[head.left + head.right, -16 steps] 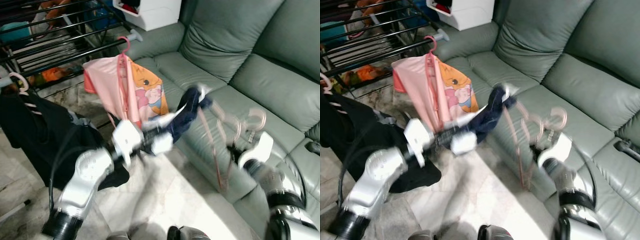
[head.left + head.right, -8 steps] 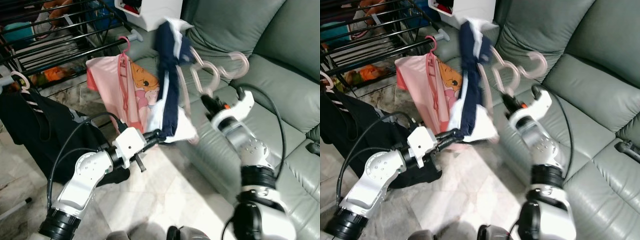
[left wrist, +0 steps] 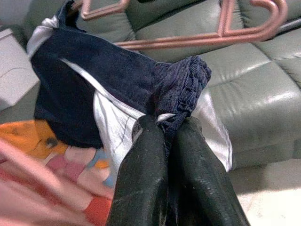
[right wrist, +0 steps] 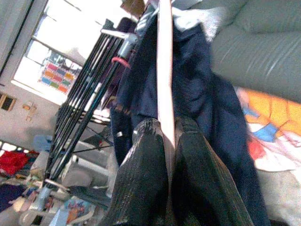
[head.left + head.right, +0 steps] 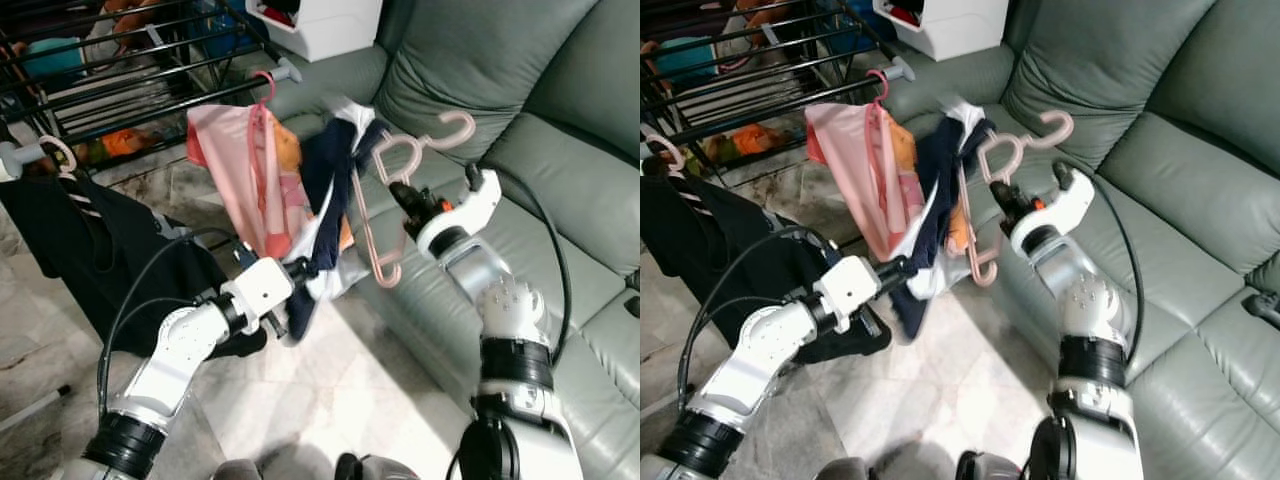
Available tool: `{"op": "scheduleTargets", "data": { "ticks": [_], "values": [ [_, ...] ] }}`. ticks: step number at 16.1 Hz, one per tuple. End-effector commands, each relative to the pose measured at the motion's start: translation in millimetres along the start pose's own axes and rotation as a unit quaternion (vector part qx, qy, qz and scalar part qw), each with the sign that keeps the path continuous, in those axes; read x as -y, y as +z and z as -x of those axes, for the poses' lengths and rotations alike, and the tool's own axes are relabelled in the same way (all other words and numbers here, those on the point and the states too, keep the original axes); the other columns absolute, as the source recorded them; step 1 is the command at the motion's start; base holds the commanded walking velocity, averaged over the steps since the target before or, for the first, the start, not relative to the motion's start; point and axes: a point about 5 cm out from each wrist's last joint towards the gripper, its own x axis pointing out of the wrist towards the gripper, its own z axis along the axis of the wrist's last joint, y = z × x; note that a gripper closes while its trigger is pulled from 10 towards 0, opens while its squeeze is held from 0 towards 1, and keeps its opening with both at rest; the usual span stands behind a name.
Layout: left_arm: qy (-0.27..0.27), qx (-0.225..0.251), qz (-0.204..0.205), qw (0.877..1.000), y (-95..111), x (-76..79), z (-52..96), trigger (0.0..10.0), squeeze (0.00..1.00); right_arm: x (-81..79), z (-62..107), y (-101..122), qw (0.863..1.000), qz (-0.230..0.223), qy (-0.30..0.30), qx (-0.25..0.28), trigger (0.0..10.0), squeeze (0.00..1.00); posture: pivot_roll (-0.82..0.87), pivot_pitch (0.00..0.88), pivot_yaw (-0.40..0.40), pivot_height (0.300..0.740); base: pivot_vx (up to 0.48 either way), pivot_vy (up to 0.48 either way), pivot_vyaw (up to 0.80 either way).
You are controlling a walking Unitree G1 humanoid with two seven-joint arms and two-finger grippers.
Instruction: Hang hanger
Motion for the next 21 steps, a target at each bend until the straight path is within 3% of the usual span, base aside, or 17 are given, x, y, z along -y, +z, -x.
{"op": "scheduleTargets", "data": {
  "ticks": [1,3,4,5,6,7,8,9,11,12,13,14,16,17,18,19,21],
  "values": [
    [-0.02,0.004,-0.008,1.0,0,6.1,-1.1,10.0,0.0,-23.2,0.4,28,0.996,-0.001,0.054,0.074,10.0,0.0,-0.04,0.024,-0.012,0.74,0.0,0.0,0.0],
    [-0.013,0.012,-0.02,1.0,2,5.3,-3.3,10.0,0.0,-24.0,-2.4,21,0.997,-0.01,0.06,0.038,10.0,0.0,-0.04,0.022,-0.011,0.74,0.0,0.0,0.0],
    [0.038,0.022,-0.039,0.998,6,-8.3,-4.7,10.0,0.0,-9.5,-3.0,12,0.998,0.051,-0.001,0.023,10.0,0.0,-0.04,0.021,-0.014,0.74,0.0,0.0,0.0],
    [0.068,0.028,-0.051,0.996,8,-16.8,-4.6,10.0,0.0,3.9,-3.0,15,0.995,0.064,-0.056,0.041,10.0,0.0,-0.04,0.019,-0.02,0.74,0.0,0.0,0.0],
    [0.103,0.039,-0.057,0.992,12,-27.0,-3.0,10.0,0.0,20.3,-0.5,22,0.99,0.026,-0.114,0.076,10.0,0.0,-0.04,0.019,-0.021,0.74,0.0,0.0,0.0],
    [0.128,0.057,-0.058,0.988,17,-34.0,-0.6,10.0,0.0,28.5,2.7,25,0.987,0.021,-0.132,0.084,10.0,0.0,-0.04,0.019,-0.021,0.74,0.0,0.0,0.0],
    [0.143,0.069,-0.055,0.986,21,-37.6,0.7,10.0,0.0,24.3,1.7,20,0.992,0.001,-0.106,0.064,10.0,0.0,-0.04,0.019,-0.021,0.74,0.0,0.0,0.0],
    [0.158,0.085,-0.052,0.982,25,-41.3,1.7,10.0,0.0,15.2,0.3,14,0.996,0.013,-0.074,0.043,10.0,0.0,-0.04,0.02,-0.018,0.74,0.0,0.0,0.0],
    [0.158,0.102,-0.042,0.981,28,-41.7,2.0,10.0,0.0,20.4,-0.9,4,0.995,0.036,-0.095,0.008,10.0,0.0,-0.04,0.02,-0.018,0.74,0.0,0.0,0.0],
    [0.158,0.108,-0.041,0.981,29,-41.6,1.7,10.0,0.0,30.3,-1.7,2,0.991,0.024,-0.129,0.001,10.0,0.0,-0.04,0.02,-0.018,0.74,0.0,0.0,0.0],
    [0.159,0.112,-0.043,0.98,31,-41.3,1.6,10.0,0.0,42.1,0.3,-1,0.984,0.052,-0.169,-0.017,10.0,0.0,-0.04,0.02,-0.019,0.74,0.0,0.0,0.0],
    [0.138,0.124,-0.024,0.982,36,-37.0,1.2,10.0,0.0,51.1,3.7,7,0.981,0.064,-0.185,0.005,10.0,0.0,-0.03,0.022,-0.021,0.74,0.0,0.0,0.0],
    [0.054,0.109,0.079,0.989,29,-12.7,-0.1,10.0,0.0,44.5,3.6,36,0.983,0.076,-0.147,0.082,10.0,0.0,-0.03,0.022,-0.02,0.74,0.0,0.0,0.0],
    [0.023,0.091,0.08,0.992,23,-2.3,0.0,10.0,0.05,38.2,2.2,42,0.984,0.085,-0.122,0.096,10.0,0.0,-0.03,0.022,-0.02,0.74,0.0,0.0,0.0],
    [-0.009,0.072,0.063,0.995,15,9.9,0.3,10.0,0.24,25.3,-0.8,46,0.985,0.114,-0.076,0.101,10.0,0.0,-0.03,0.022,-0.022,0.74,0.0,0.0,0.0],
    [-0.023,0.066,0.073,0.995,13,17.0,-0.4,10.0,0.27,13.3,-2.1,47,0.983,0.151,-0.037,0.1,10.0,0.0,-0.03,0.022,-0.022,0.74,0.0,0.0,0.0],
    [-0.022,0.061,0.075,0.995,11,20.7,-2.8,10.0,0.2,-3.7,-0.3,41,0.975,0.203,0.031,0.089,10.0,0.0,-0.04,0.024,-0.024,0.74,0.0,0.0,0.0]
  ]
}}
